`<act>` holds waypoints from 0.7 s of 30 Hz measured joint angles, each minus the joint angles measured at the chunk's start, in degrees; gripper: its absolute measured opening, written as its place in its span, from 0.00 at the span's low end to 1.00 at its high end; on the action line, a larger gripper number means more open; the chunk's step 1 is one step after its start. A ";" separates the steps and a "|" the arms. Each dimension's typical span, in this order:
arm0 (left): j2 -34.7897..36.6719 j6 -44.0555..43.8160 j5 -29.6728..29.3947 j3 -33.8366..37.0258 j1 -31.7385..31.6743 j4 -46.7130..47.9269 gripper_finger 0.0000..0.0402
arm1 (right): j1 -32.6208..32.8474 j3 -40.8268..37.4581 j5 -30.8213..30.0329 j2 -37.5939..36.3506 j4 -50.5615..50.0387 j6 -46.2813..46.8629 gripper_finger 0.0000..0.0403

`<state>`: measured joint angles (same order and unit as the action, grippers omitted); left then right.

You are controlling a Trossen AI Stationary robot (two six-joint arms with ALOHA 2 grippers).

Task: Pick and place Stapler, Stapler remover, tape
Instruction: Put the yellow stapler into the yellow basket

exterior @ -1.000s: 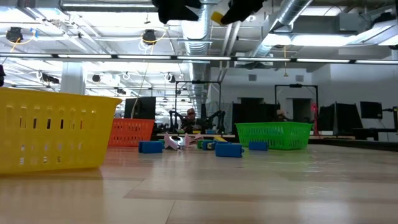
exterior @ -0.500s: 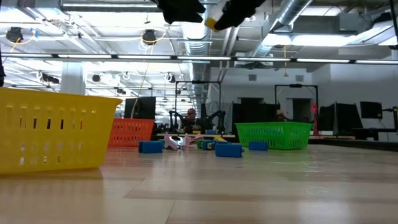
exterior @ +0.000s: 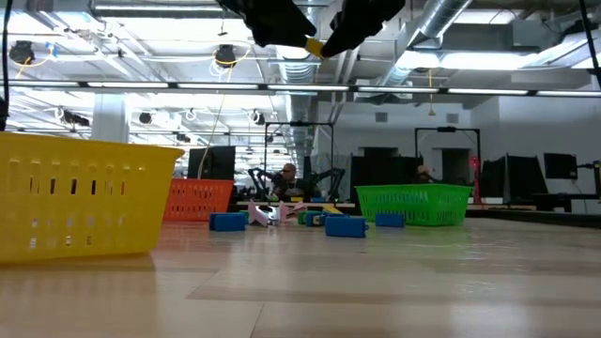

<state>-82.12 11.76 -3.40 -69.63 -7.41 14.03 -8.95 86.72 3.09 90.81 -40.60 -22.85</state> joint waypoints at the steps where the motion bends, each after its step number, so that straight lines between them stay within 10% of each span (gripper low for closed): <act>1: -0.03 -0.01 0.00 0.00 0.00 -0.23 0.68 | -0.11 0.00 -0.01 -0.01 -0.06 0.00 0.15; 21: -0.03 2.70 -2.15 0.00 -0.17 0.51 0.57 | -0.07 0.00 -0.11 -0.01 -0.11 -0.01 0.15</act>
<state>-82.15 14.46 -5.55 -69.63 -7.57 14.55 -9.02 86.72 2.98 90.80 -40.71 -22.86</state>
